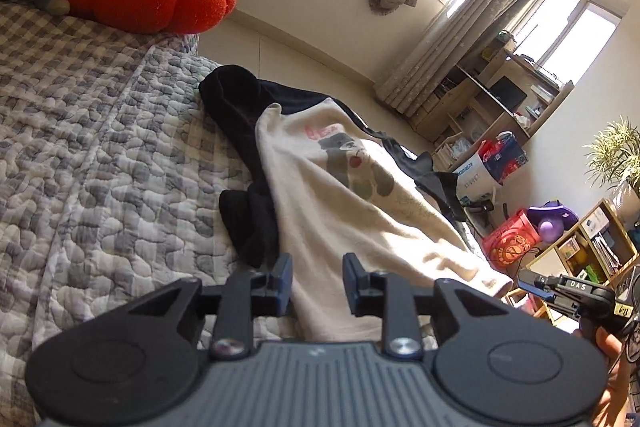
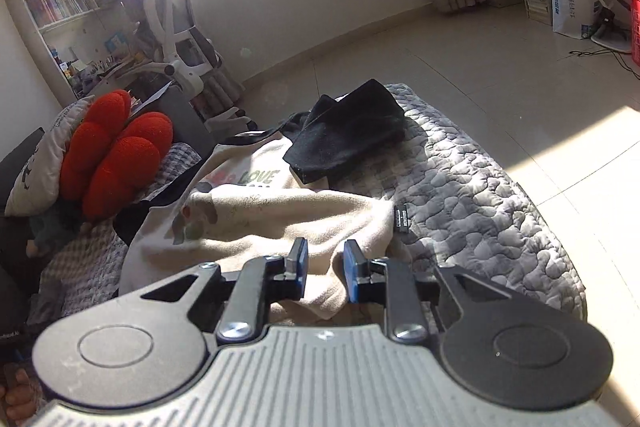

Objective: Fold clothes

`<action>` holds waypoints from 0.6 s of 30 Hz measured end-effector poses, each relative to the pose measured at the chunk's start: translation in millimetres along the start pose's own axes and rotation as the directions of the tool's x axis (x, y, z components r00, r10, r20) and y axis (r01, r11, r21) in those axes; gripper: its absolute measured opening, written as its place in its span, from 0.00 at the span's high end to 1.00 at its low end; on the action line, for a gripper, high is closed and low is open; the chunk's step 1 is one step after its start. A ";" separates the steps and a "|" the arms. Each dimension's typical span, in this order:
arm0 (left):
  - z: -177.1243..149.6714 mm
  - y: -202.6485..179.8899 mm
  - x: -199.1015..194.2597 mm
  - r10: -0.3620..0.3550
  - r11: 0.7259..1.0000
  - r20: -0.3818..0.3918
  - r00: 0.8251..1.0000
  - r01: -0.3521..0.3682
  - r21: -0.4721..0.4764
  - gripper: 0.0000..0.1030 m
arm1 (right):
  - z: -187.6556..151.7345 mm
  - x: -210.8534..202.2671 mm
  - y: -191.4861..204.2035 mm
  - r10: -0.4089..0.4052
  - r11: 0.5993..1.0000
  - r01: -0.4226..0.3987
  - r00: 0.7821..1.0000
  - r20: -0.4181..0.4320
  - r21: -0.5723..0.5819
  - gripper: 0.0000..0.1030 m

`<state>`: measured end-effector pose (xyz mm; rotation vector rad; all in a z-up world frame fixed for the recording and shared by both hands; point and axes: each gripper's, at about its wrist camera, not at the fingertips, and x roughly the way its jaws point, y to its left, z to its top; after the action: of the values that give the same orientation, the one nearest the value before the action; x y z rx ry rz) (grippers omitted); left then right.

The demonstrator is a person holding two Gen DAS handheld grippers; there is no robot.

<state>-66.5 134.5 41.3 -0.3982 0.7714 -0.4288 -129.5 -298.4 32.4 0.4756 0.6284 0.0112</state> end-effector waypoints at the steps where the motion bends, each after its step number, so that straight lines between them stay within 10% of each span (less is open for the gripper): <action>1: -2.3 -3.6 5.3 0.016 1.000 -0.016 1.000 -0.016 0.020 0.52 | 0.1 0.7 -1.0 0.002 1.000 -0.002 1.000 -0.003 0.000 0.74; 4: -10.1 -11.8 20.4 0.062 0.996 -0.062 0.996 -0.057 0.075 0.46 | -1.6 4.4 -6.1 -0.024 1.000 0.023 0.999 -0.025 -0.012 0.47; 11: -31.1 -33.2 29.1 0.121 0.963 -0.106 0.987 -0.090 0.256 0.36 | -11.8 9.2 -28.9 -0.054 0.995 0.043 0.991 -0.122 -0.087 0.46; 18: -59.5 -72.2 47.7 0.246 0.823 -0.069 0.967 -0.171 0.542 0.21 | -21.5 19.7 -30.2 -0.112 0.967 0.065 0.976 -0.184 -0.247 0.46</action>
<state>-95.9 38.6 10.5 0.2428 0.7823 -0.4458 -129.7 -313.3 -6.8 0.2127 0.8317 0.0491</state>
